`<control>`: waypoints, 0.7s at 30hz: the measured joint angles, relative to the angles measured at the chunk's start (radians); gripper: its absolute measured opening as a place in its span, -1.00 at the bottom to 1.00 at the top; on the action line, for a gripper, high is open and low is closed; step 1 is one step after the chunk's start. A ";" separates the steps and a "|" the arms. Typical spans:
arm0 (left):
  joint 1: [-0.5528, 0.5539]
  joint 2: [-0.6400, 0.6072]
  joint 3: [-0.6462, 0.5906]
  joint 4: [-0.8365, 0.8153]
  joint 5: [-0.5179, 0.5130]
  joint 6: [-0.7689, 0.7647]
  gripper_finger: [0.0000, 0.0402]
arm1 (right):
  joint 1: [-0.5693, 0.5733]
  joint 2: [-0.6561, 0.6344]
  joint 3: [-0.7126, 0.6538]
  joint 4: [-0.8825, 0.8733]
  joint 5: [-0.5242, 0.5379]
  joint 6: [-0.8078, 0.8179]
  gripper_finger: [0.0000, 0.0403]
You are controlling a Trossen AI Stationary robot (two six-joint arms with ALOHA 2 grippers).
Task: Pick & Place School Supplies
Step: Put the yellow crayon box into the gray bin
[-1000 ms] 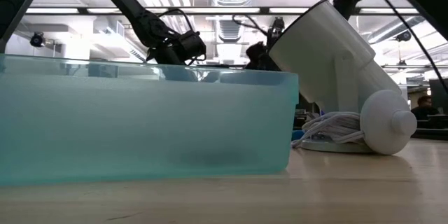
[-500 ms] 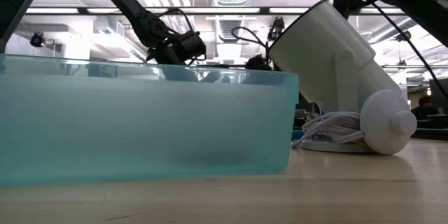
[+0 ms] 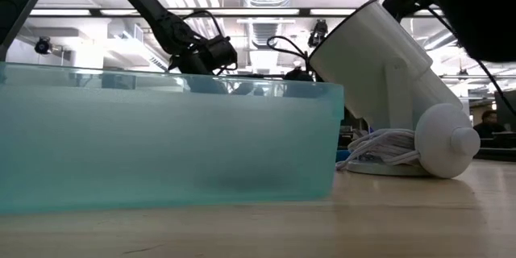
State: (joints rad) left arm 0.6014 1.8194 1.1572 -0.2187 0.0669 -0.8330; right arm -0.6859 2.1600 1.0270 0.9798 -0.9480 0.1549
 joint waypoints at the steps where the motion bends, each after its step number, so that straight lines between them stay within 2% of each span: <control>1: 0.000 0.000 0.000 0.000 0.000 0.000 -0.09 | -0.011 -0.002 0.005 0.000 -0.010 0.000 -0.72; 5: 0.000 0.000 0.000 0.000 0.000 0.001 -0.09 | -0.068 -0.004 0.049 -0.014 -0.079 0.045 -0.72; 8: 0.000 0.000 0.000 0.001 0.000 0.005 -0.09 | -0.084 -0.002 0.073 -0.074 -0.093 0.100 -0.72; 14: 0.000 0.000 0.000 0.001 0.000 0.005 -0.09 | -0.073 -0.001 0.125 -0.410 -0.106 0.128 -0.72; 18: 0.000 0.000 0.000 0.001 0.000 0.006 -0.09 | -0.074 -0.010 0.176 -0.631 -0.144 0.016 -0.72; 21: 0.000 0.000 0.000 0.001 0.000 0.006 -0.09 | -0.073 -0.021 0.238 -0.801 -0.041 -0.069 -0.72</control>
State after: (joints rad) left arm 0.6014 1.8194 1.1572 -0.2176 0.0669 -0.8270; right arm -0.7586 2.1392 1.2653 0.1791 -0.9894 0.0862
